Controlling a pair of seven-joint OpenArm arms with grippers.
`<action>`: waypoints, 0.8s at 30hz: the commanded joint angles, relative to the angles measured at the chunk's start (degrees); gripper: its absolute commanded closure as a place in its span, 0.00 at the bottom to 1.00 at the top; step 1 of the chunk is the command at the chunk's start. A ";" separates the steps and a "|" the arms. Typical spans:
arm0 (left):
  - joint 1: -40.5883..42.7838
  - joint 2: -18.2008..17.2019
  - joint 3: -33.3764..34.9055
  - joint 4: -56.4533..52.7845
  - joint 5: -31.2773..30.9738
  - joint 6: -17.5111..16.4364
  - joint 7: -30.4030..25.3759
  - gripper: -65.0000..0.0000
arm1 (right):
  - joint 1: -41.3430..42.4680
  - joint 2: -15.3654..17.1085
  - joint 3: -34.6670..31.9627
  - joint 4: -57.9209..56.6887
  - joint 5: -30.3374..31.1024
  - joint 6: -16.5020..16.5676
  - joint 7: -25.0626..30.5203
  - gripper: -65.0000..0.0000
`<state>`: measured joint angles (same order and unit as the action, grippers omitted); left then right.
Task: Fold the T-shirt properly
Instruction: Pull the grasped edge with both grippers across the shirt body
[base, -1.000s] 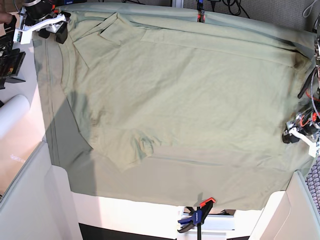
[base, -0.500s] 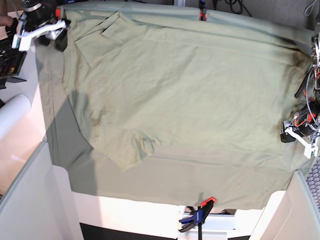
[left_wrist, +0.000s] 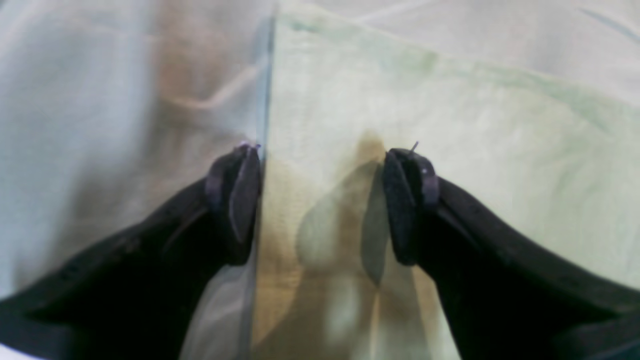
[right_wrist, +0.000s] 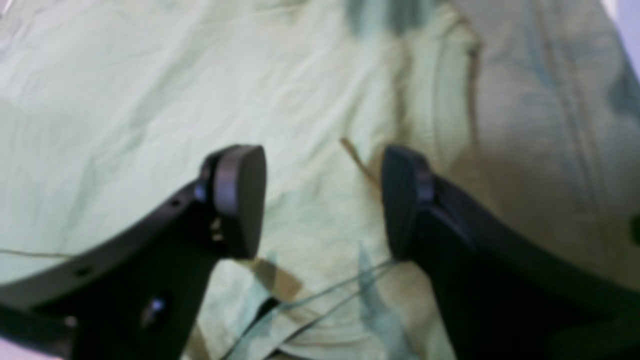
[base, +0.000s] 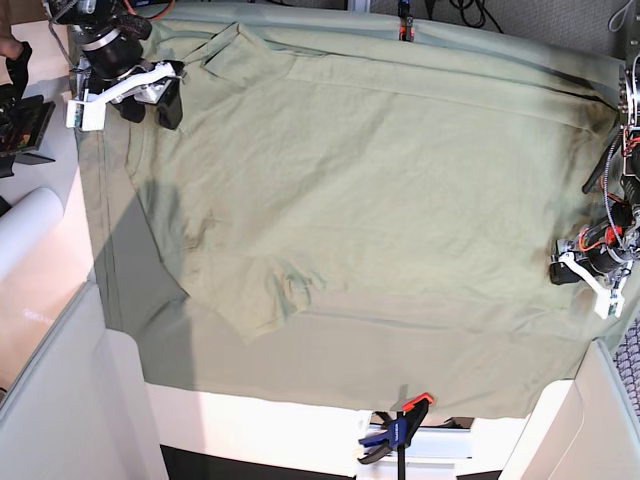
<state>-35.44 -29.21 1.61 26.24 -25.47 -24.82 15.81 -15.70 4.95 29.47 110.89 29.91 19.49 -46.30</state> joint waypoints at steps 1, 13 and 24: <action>-1.64 -0.85 -0.02 0.81 -0.39 1.16 -0.59 0.36 | 0.26 0.59 -0.15 1.07 0.44 0.24 1.49 0.44; -1.64 0.13 -0.02 0.83 -0.44 -1.97 0.24 0.36 | 0.11 0.59 -0.24 1.07 0.11 0.24 1.51 0.44; -1.51 2.51 -0.02 0.83 -1.51 -12.76 -1.22 0.57 | 0.11 0.59 -0.24 1.07 0.09 0.26 1.53 0.44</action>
<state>-35.20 -26.30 1.65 26.24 -26.28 -36.14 15.79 -15.73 4.99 29.10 110.89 29.50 19.49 -46.30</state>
